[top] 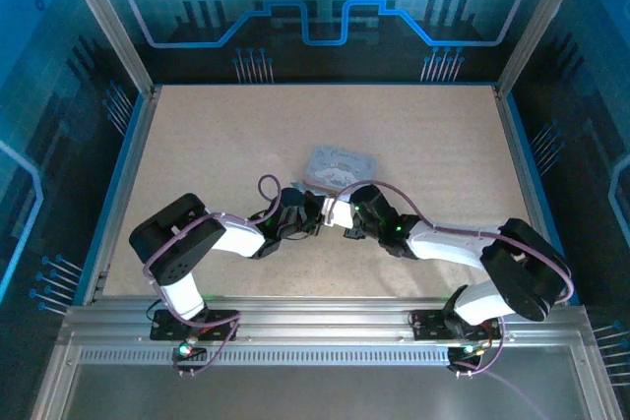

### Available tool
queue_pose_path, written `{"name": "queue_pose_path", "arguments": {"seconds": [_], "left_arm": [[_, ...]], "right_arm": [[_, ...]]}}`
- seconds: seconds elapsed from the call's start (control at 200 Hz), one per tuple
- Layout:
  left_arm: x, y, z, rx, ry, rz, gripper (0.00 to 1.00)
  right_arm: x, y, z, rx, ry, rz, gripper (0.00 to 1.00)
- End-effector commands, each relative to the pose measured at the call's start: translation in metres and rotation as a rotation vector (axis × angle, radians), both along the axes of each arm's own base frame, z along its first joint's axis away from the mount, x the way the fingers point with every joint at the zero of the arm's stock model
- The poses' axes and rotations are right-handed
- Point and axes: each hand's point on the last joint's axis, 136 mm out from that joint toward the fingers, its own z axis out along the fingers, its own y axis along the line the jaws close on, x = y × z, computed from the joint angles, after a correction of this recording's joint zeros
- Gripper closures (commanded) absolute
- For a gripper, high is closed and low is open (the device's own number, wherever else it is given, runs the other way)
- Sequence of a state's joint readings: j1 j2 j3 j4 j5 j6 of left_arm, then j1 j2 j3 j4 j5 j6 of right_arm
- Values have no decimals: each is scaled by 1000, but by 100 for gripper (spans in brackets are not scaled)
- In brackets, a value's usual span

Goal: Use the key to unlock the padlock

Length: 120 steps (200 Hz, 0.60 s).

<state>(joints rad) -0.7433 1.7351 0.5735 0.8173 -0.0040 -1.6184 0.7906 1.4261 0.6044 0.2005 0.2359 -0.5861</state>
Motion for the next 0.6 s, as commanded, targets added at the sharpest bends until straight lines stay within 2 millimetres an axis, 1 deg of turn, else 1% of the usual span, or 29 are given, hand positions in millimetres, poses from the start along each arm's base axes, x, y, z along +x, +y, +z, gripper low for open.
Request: {"name": "queue_pose_path", "arguments": {"seconds": [0.0, 0.08, 0.285, 0.415, 0.525, 0.595], "left_arm": [[1, -13, 23, -64, -58, -34, 100], [1, -13, 23, -61, -60, -36, 100], [1, -15, 25, -62, -64, -38, 100], [1, -16, 27, -64, -68, -39, 100], [0, -16, 25, -61, -66, -41, 100], [0, -16, 24, -58, -64, -42, 100]], "right_arm": [[10, -5, 15, 53, 33, -107, 100], [9, -2, 20, 91, 67, -126, 100], [3, -2, 22, 106, 128, -157, 100], [1, 4, 28, 177, 172, -179, 100], [1, 10, 25, 221, 217, -209, 100], [2, 9, 19, 258, 247, -239, 100]]}}
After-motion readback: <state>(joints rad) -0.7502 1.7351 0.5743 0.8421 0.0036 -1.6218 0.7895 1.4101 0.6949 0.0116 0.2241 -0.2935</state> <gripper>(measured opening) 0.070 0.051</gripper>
